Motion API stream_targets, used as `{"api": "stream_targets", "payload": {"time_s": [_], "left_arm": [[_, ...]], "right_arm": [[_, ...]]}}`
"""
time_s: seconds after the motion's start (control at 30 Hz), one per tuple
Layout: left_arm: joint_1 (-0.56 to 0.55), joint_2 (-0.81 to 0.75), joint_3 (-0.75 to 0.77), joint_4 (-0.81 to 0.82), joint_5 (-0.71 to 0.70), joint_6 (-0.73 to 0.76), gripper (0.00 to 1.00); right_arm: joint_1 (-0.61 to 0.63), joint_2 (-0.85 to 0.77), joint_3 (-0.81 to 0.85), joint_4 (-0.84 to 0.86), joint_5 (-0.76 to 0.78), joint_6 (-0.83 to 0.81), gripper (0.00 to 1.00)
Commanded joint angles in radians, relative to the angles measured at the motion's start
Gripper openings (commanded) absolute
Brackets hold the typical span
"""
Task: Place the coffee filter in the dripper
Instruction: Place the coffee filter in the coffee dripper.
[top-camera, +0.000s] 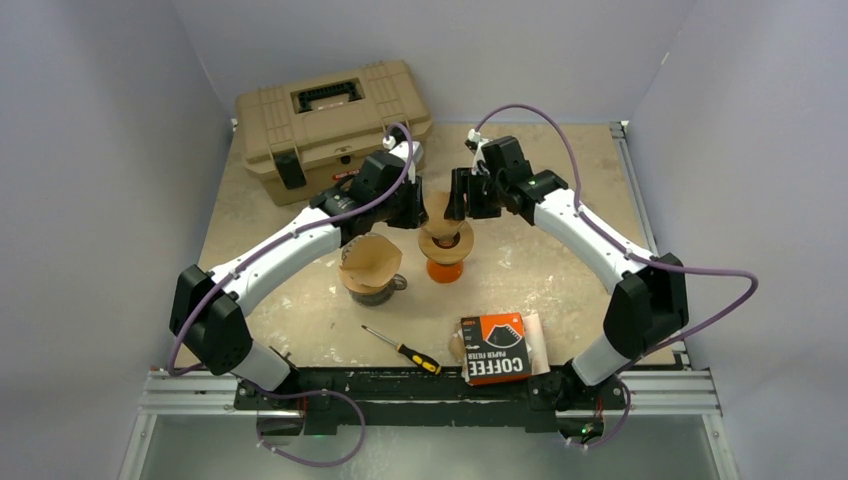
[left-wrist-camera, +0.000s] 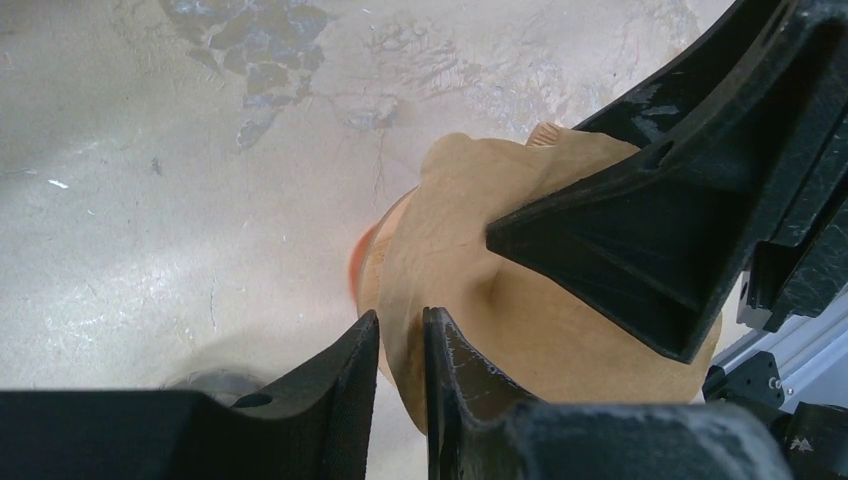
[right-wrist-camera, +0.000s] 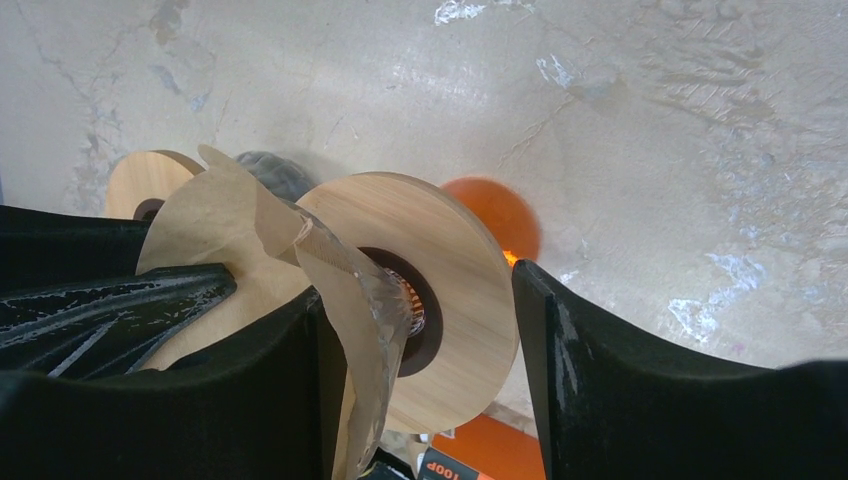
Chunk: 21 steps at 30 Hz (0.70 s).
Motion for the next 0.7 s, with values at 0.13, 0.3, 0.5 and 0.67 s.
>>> {"api": "stream_targets", "payload": {"time_s": [0.13,0.3,0.5,0.67], "left_arm": [[0.007,0.003,-0.008,0.038,0.012,0.011,0.19],[0.007,0.005,-0.007,0.039,0.013,0.011,0.17],[0.008,0.003,-0.010,0.043,0.014,0.010,0.15],[0.008,0.002,-0.008,0.038,0.000,0.015,0.13]], "right_arm": [[0.021,0.008,0.021,0.025,0.028,-0.015,0.54],[0.033,-0.003,0.018,0.021,0.037,-0.010,0.50],[0.040,-0.006,0.006,0.019,0.048,-0.007,0.44],[0.041,-0.010,0.002,0.017,0.059,-0.010,0.39]]}}
